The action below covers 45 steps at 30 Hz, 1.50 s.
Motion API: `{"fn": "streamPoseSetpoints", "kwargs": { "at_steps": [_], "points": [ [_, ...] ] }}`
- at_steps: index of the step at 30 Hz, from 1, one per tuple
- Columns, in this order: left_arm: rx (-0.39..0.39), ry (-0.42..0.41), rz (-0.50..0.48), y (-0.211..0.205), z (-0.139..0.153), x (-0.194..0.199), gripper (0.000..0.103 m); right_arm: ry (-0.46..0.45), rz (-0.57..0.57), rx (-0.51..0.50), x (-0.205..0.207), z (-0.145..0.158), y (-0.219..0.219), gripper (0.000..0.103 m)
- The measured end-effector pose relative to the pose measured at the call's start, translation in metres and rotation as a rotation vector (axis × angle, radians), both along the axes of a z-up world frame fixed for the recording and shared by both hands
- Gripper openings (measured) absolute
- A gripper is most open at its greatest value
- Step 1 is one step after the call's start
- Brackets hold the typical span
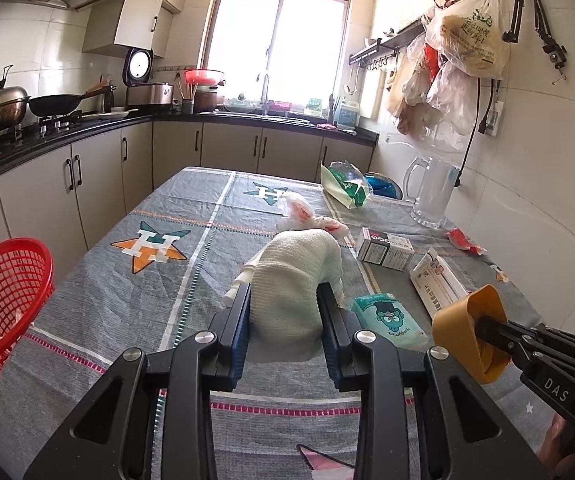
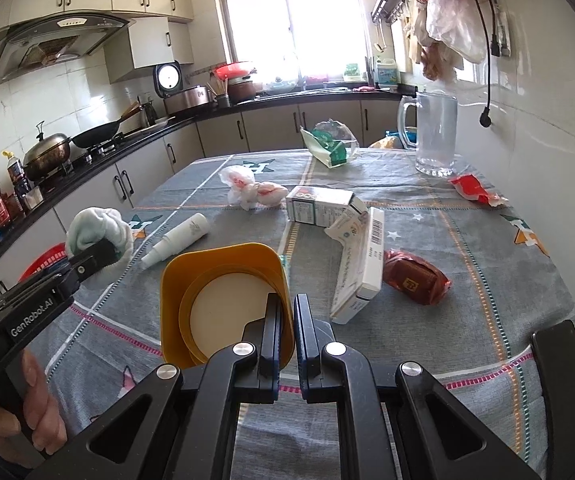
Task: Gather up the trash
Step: 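Lift the orange container and white cloth off the table, then carry the orange container and white cloth over the red basket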
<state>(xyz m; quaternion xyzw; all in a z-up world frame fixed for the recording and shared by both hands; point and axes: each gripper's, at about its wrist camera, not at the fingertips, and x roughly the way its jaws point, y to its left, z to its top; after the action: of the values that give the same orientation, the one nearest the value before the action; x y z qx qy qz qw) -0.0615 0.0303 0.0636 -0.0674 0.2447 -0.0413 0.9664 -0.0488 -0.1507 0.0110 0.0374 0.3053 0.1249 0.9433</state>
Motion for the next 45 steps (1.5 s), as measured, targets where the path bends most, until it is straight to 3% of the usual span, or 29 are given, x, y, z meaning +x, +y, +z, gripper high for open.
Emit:
{"fn": "streamPoseSetpoints", "kwargs": {
  "at_steps": [15,27,45],
  "points": [
    [0.005,-0.023,0.046,0.029,0.007,-0.02,0.031,-0.015,0.065,-0.032,-0.006,0.012,0.041,0.008],
    [-0.033,-0.066,0.141,0.083,0.023,-0.047,0.031,-0.02,0.143,-0.068,-0.007,0.021,0.084,0.008],
    [-0.06,-0.067,0.294,0.163,0.027,-0.07,0.031,-0.027,0.304,-0.11,-0.008,0.033,0.159,0.008]
  ]
}}
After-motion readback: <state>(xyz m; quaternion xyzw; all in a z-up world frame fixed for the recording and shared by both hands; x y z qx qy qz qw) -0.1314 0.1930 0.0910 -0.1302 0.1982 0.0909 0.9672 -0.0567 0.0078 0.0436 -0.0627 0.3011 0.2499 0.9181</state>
